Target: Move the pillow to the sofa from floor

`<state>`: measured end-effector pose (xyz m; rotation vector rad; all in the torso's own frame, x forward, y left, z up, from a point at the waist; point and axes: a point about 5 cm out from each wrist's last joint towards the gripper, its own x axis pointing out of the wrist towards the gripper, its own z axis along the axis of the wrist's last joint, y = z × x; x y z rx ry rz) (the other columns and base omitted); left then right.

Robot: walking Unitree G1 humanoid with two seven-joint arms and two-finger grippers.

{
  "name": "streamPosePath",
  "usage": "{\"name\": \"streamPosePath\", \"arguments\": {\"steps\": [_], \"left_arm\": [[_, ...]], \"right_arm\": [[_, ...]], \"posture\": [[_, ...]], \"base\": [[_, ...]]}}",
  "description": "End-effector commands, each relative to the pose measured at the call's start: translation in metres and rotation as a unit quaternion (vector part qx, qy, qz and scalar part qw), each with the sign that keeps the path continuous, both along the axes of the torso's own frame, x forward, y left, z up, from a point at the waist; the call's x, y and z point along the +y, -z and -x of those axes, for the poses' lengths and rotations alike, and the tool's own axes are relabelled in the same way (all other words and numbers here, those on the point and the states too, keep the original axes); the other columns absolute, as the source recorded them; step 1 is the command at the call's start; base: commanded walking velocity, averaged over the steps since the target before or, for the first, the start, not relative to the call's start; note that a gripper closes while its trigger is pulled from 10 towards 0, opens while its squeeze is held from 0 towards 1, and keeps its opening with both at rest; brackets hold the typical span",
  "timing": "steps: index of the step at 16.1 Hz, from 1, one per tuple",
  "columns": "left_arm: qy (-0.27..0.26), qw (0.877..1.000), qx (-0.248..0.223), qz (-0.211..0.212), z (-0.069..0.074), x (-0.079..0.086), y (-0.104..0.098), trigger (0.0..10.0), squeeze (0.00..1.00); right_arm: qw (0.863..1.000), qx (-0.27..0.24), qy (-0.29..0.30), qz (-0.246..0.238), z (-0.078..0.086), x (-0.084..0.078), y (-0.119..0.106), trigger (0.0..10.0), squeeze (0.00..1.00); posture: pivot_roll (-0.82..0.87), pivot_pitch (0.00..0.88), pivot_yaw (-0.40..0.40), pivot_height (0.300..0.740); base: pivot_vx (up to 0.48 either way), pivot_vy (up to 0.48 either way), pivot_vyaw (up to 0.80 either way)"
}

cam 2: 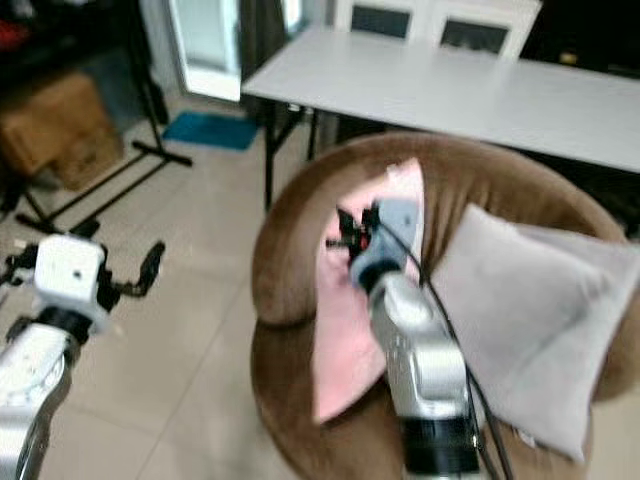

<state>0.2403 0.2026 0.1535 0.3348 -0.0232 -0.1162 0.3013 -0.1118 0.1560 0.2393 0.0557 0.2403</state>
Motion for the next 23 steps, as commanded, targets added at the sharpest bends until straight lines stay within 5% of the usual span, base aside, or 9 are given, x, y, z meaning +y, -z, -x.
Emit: {"name": "streamPosePath", "arguments": {"steps": [1,5,9,12,15,20,21,23], "left_arm": [[0.025,1.000,0.007,-0.003,0.000,-0.007,-0.001,10.0,0.00],[0.095,0.994,0.050,-0.003,0.002,-0.009,0.006,10.0,0.00],[0.211,0.971,0.114,-0.009,0.003,-0.016,0.009,10.0,0.00],[0.235,0.964,0.127,-0.021,0.002,-0.014,0.008,10.0,0.00],[0.244,0.960,0.137,-0.022,0.003,-0.013,0.008,10.0,0.00],[0.258,0.954,0.150,-0.016,0.004,-0.014,0.009,10.0,0.00],[0.259,0.954,0.150,-0.016,0.003,-0.015,0.009,10.0,0.00],[0.260,0.954,0.149,-0.017,0.002,-0.016,0.009,10.0,0.00]], "right_arm": [[1.000,-0.011,0.011,0.001,0.000,-0.008,-0.003,10.0,0.00],[0.999,-0.012,0.028,0.008,-0.015,-0.009,-0.005,10.0,0.00],[0.997,-0.007,-0.056,0.054,-0.056,0.014,-0.001,10.0,0.00],[0.995,-0.013,-0.068,0.067,-0.079,0.020,-0.009,10.0,0.00],[0.993,-0.020,-0.018,0.114,-0.103,0.007,-0.026,10.0,0.00],[0.982,0.005,0.040,0.182,-0.110,-0.010,-0.024,10.0,0.00],[0.976,0.010,0.054,0.212,-0.108,-0.015,-0.018,10.0,1.00],[0.974,0.031,0.068,0.215,-0.105,-0.025,-0.006,10.0,1.00]], "posture": [[0.01,0.000,-0.015,0.740],[0.01,0.000,0.000,0.740],[0.00,0.000,0.023,0.740],[0.00,0.000,0.025,0.740],[0.02,0.000,0.011,0.740],[0.02,0.000,0.015,0.740],[0.02,0.000,0.014,0.740],[0.03,0.000,0.010,0.740]], "base": [[0.000,0.000,0.00],[0.000,0.000,0.00],[0.000,0.000,0.00],[0.000,0.000,0.00],[0.000,0.000,0.00],[0.000,0.000,0.00],[0.000,0.000,0.00],[0.000,0.000,0.00]]}}
